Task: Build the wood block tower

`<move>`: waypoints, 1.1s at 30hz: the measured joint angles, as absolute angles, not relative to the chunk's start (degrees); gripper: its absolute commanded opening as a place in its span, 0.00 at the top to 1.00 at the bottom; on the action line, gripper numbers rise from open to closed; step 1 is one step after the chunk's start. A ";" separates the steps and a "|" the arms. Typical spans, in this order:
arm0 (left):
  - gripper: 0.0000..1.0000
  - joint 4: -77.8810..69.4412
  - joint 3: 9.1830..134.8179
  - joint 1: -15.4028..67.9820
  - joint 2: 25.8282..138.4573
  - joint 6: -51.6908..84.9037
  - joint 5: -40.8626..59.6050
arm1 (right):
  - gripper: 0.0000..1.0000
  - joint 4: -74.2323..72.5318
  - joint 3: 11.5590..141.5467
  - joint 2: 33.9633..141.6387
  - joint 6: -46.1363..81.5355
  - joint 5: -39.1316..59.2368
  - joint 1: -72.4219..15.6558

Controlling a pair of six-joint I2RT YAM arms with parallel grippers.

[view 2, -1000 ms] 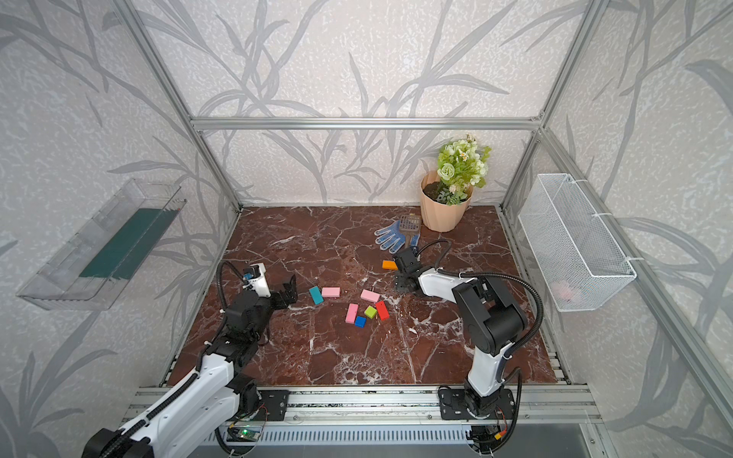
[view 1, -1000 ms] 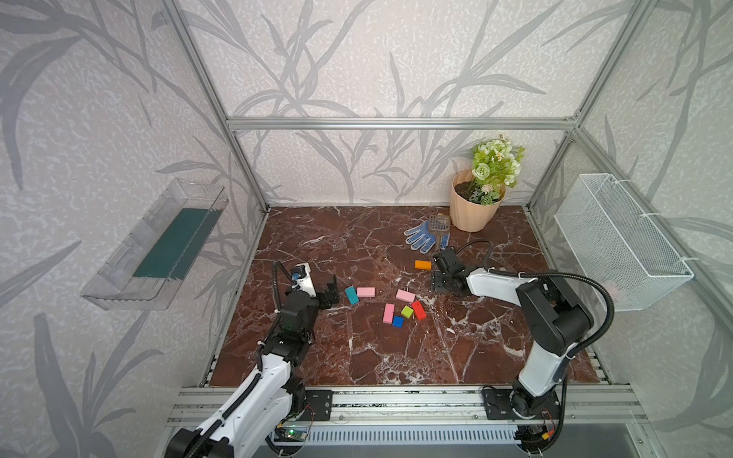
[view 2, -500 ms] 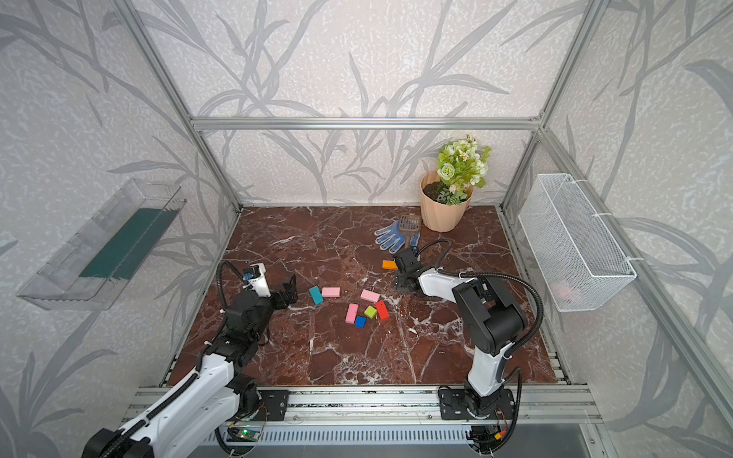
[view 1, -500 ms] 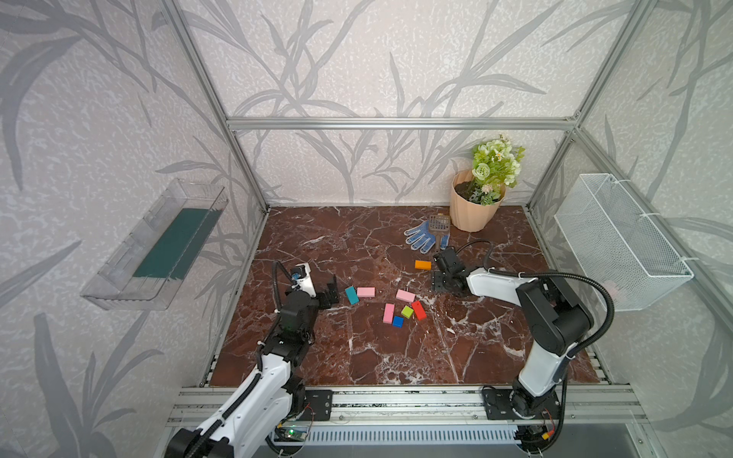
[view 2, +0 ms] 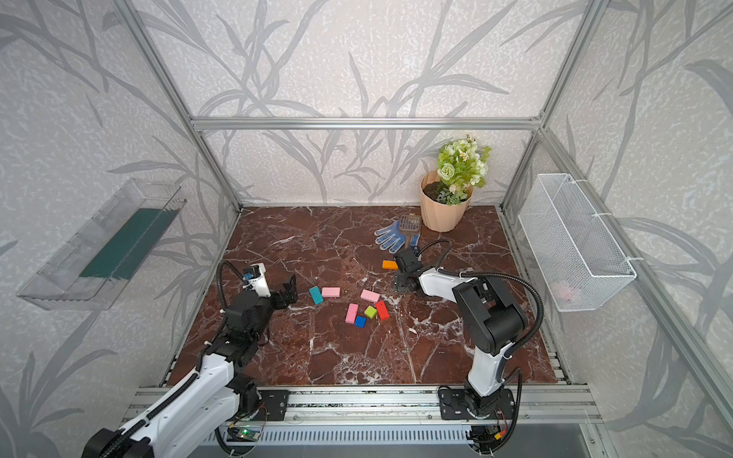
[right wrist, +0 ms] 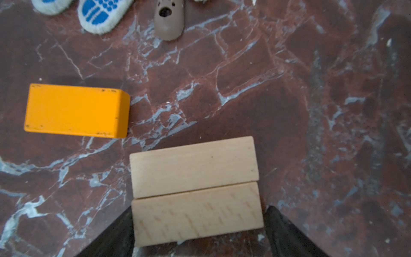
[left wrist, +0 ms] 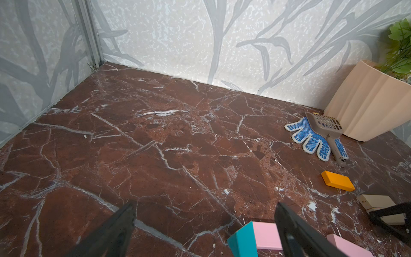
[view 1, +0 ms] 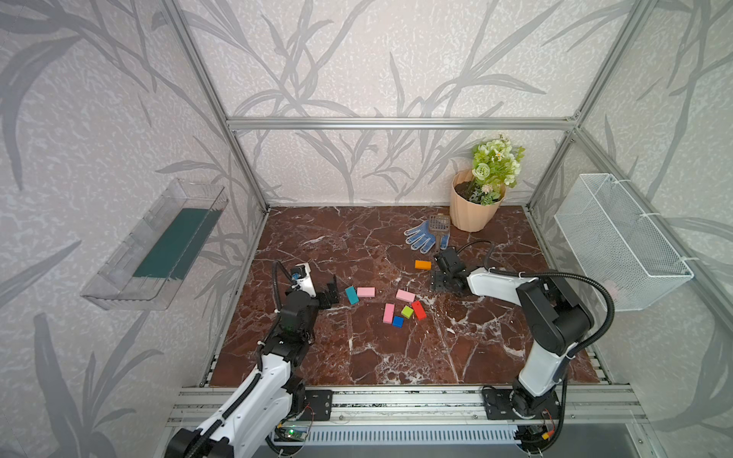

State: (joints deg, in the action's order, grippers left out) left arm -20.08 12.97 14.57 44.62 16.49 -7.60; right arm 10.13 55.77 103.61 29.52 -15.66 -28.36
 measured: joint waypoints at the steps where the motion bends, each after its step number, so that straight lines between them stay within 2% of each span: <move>1: 0.01 -20.08 12.97 14.57 44.62 16.49 -7.60 | 0.12 10.11 55.77 103.61 29.50 -15.62 -28.36; 9: 0.01 -20.08 12.97 14.57 44.62 16.49 -7.57 | 0.02 8.75 53.43 101.91 28.42 -14.87 -28.34; 13: 0.01 -20.08 12.97 14.57 44.62 16.47 -7.57 | 0.00 8.84 51.31 99.96 27.66 -14.39 -29.19; 25: 0.01 -20.08 12.97 14.57 44.60 16.49 -7.57 | 0.01 11.49 44.84 91.26 27.14 -13.45 -31.81; 33: 0.01 -20.08 12.97 14.57 44.66 16.49 -7.62 | 0.10 14.13 42.33 74.81 27.22 -15.59 -35.79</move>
State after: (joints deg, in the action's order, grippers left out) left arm -20.08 12.97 14.57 44.66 16.49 -7.62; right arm 14.13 42.33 74.81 27.22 -15.59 -35.79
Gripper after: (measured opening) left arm 0.992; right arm 0.925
